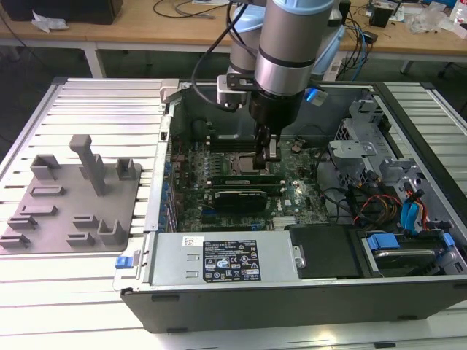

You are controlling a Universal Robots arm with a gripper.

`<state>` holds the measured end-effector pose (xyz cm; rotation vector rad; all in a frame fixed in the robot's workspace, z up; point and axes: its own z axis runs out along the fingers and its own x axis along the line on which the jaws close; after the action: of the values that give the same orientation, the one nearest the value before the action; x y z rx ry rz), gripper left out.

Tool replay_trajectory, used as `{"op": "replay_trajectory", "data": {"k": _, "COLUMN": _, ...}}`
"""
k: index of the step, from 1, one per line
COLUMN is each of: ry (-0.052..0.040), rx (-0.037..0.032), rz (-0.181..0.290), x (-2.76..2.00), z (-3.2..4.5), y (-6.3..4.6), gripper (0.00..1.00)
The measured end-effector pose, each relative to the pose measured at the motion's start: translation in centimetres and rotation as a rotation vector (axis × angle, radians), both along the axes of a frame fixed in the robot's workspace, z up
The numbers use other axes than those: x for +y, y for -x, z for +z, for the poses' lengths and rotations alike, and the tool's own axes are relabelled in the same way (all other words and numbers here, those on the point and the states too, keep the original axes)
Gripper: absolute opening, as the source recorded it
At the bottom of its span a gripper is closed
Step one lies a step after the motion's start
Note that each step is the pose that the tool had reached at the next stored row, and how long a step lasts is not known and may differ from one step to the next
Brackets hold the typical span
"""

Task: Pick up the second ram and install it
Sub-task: 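Press down the second ram until it locks into place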

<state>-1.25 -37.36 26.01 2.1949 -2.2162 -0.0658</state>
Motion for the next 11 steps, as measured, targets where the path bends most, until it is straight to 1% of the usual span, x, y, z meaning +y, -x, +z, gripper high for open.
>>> {"op": "replay_trajectory", "data": {"k": 9, "ry": 0.0001, "rx": 0.0000, "rz": 0.000, "x": 0.00, "z": -0.04, "y": -1.9, "gripper": 0.08}}
{"op": "replay_trajectory", "data": {"k": 11, "ry": -0.0002, "rx": -0.0001, "rz": 0.000, "x": 0.01, "z": -0.22, "y": -2.4, "gripper": 0.08}}
